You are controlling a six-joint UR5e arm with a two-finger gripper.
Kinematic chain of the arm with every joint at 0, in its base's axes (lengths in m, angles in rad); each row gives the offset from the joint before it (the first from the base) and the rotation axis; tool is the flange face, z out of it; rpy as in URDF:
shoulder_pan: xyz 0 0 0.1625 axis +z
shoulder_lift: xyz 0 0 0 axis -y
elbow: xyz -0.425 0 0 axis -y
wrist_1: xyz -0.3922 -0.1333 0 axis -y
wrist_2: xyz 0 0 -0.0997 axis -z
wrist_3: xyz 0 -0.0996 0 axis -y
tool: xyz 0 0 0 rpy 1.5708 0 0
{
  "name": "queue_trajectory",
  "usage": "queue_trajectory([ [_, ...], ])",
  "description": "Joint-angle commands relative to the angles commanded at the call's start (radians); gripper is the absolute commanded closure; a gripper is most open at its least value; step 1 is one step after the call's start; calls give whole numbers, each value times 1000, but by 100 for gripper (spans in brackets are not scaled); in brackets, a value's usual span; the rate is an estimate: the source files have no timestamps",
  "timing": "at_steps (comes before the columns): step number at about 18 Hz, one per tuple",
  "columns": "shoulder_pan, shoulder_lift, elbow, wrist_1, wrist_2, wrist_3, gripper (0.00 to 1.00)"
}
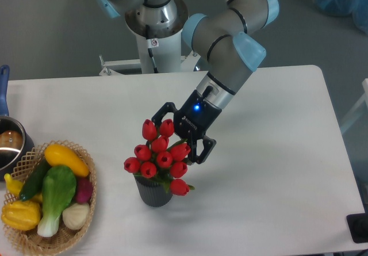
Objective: Pick up the flowers from the vase
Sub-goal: 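Close the gripper around the tulip stems below the blooms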
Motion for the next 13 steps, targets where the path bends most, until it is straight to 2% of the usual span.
queue_trajectory([
  [13, -9, -18, 0, 0, -60, 9, 0],
])
